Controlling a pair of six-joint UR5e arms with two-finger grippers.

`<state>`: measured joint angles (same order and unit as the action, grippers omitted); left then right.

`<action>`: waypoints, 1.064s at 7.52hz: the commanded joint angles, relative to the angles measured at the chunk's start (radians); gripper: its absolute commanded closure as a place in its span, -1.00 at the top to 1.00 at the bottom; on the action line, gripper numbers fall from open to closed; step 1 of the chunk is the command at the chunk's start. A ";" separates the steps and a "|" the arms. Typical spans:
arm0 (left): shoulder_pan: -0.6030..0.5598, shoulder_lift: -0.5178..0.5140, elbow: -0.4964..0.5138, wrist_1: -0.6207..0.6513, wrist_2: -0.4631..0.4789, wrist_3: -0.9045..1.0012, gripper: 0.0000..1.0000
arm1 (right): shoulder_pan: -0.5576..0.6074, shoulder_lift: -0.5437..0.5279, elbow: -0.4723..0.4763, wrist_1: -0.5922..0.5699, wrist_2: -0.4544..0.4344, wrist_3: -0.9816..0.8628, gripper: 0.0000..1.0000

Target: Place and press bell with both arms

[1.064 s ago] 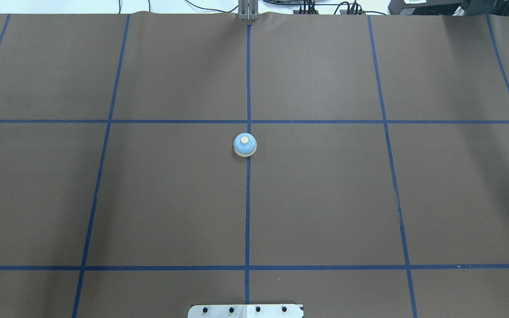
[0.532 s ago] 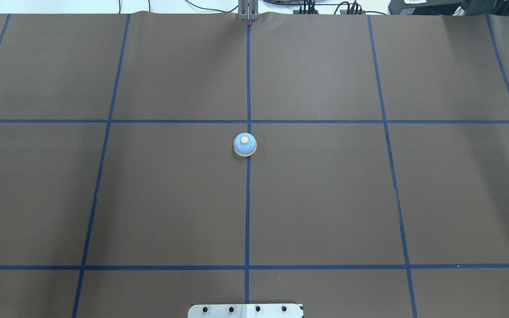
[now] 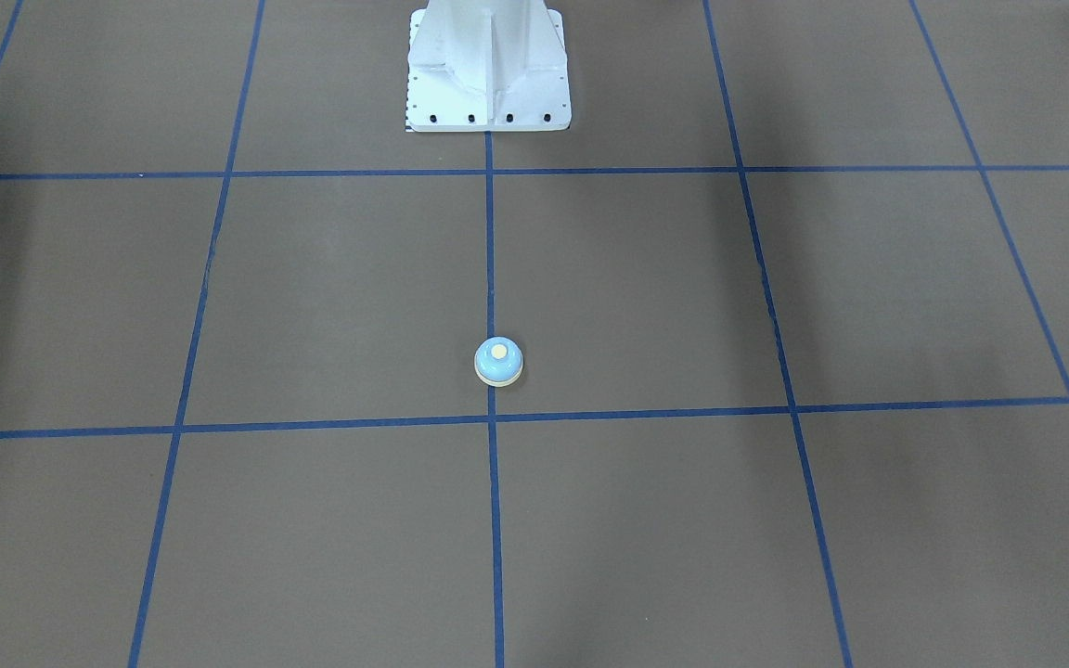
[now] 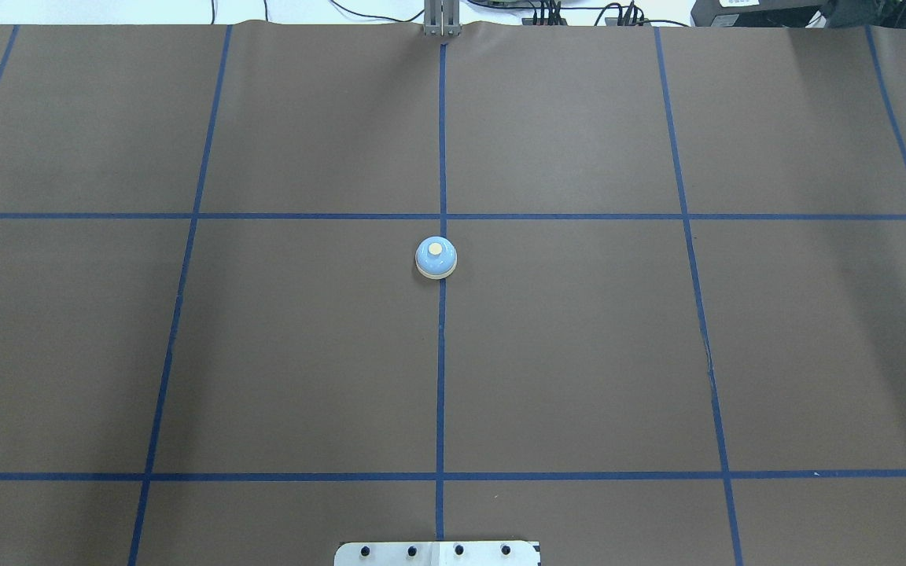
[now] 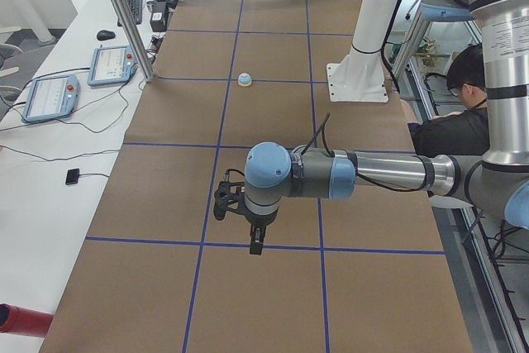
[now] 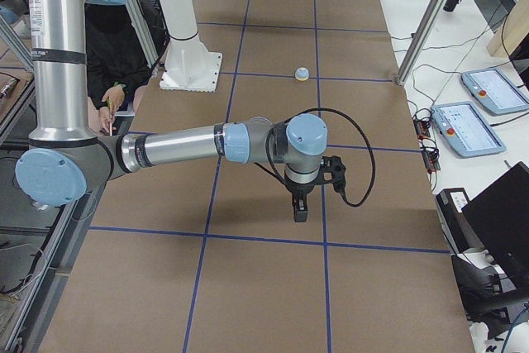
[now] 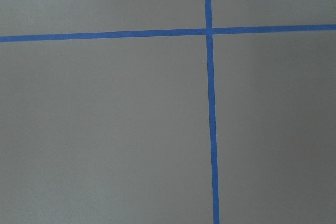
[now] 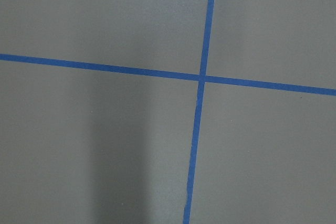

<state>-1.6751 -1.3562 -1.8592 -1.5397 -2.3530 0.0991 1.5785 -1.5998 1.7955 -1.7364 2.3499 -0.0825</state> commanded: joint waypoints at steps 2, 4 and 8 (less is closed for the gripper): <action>0.000 0.003 -0.003 0.000 0.000 -0.002 1.00 | -0.002 -0.006 0.007 0.000 0.005 0.003 1.00; 0.000 0.008 -0.020 0.000 0.000 -0.002 1.00 | -0.003 -0.006 0.008 0.000 0.006 0.001 1.00; -0.002 0.009 -0.020 0.000 0.001 -0.002 1.00 | -0.003 -0.008 0.008 0.002 0.008 0.001 1.00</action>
<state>-1.6763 -1.3469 -1.8783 -1.5401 -2.3521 0.0966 1.5755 -1.6071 1.8039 -1.7350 2.3576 -0.0813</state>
